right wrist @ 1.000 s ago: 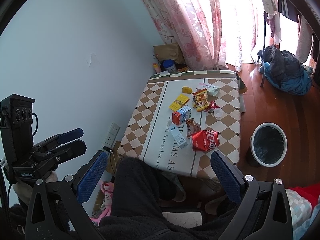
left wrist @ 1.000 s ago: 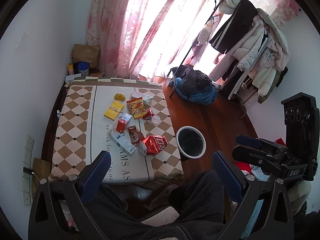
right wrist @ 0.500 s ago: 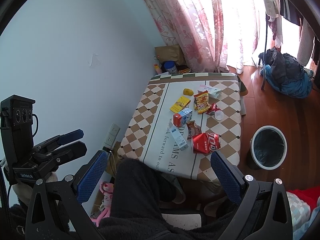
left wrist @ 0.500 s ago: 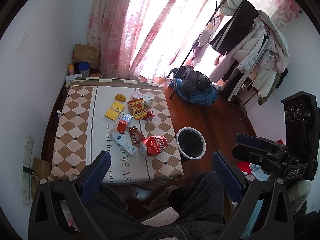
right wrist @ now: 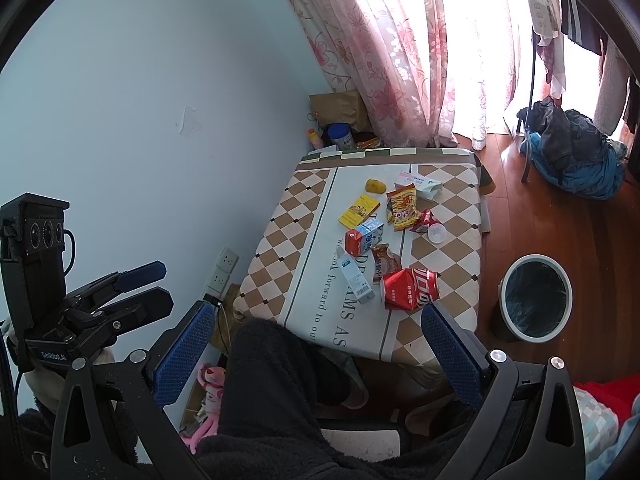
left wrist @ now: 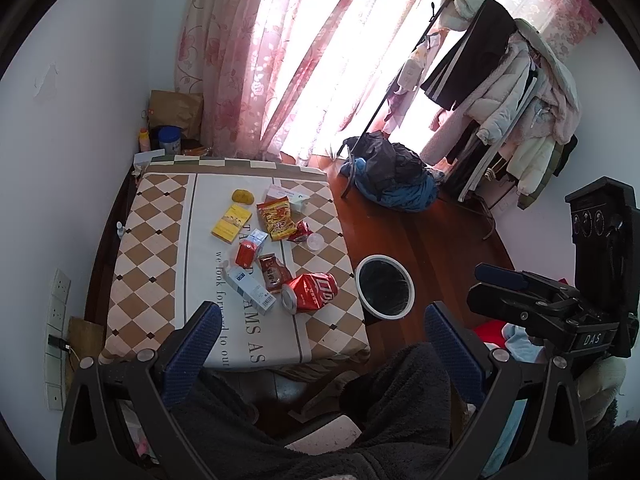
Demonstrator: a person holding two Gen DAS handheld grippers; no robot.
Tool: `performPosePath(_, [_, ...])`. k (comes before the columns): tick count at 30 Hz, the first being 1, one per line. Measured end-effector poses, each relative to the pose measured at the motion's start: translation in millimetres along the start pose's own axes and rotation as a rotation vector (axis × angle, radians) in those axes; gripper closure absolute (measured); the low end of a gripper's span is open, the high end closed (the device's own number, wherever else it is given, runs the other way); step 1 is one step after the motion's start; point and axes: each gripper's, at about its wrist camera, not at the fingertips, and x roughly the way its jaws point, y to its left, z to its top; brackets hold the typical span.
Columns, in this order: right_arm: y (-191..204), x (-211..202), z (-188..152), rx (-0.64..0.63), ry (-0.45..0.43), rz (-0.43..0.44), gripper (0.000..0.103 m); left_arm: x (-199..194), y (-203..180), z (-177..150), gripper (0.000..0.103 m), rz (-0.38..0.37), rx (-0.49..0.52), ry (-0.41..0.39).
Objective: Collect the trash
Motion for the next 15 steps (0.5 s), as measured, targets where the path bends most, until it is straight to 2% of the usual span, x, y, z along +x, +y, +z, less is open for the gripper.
performPosePath(13, [-3,-1,3,0.003,-0.003,0.005,0.0,2,1,0,0.0,0.005,0.001,-0.002])
performPosePath(14, [-4,0,4,0.006,-0.004,0.001,0.0,4,2,1,0.0,0.019,0.004,-0.004])
performPosePath(15, [-4,1,4,0.012,-0.008,-0.006,0.0,11,4,1,0.0,0.067,0.01,-0.012])
